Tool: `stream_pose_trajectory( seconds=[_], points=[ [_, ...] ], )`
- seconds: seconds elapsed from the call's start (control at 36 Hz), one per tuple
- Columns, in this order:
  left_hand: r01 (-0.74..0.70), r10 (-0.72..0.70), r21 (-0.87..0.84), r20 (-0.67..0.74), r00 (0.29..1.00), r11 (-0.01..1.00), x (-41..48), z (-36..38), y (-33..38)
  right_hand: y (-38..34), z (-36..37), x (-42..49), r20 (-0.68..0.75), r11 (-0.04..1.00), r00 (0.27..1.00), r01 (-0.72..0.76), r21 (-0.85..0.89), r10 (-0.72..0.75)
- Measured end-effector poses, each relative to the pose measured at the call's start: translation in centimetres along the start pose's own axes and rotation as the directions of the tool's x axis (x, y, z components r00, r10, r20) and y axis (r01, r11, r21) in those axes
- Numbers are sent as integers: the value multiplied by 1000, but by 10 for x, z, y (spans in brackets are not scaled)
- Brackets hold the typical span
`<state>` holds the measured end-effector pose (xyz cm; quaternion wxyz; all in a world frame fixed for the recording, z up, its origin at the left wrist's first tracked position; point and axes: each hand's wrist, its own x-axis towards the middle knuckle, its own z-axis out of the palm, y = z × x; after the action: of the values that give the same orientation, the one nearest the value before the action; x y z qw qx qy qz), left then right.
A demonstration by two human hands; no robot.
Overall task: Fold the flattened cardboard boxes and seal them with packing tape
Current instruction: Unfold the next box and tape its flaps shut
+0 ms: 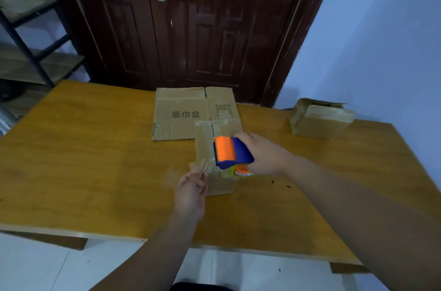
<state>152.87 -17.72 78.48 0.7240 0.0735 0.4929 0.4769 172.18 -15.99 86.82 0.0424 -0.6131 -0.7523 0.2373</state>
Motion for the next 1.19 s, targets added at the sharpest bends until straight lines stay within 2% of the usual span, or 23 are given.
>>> stream_pose_trajectory(
  seconds=[0.14,0.28,0.5,0.75,0.92,1.19],
  points=[
    [-27,26,-10,-66,997,1000,-3,-7,-5,2,2,3,-8,1000,1000,28,9,-28],
    [-32,45,68,-189,981,997,-4,-16,-10,7,5,3,-19,999,1000,12,42,-11],
    [-20,41,110,-191,981,994,-3,-17,-13,6,10,1,-35,998,999,7,56,-5],
    [-86,114,177,-156,981,980,2,-18,-12,8,15,2,-84,999,996,36,37,-33],
    [-59,79,108,-187,979,992,1,-17,-10,8,17,5,-96,999,995,35,35,-32],
    [53,-18,120,-274,962,991,-2,-11,-4,8,18,6,-93,999,996,23,45,-19]
  ],
)
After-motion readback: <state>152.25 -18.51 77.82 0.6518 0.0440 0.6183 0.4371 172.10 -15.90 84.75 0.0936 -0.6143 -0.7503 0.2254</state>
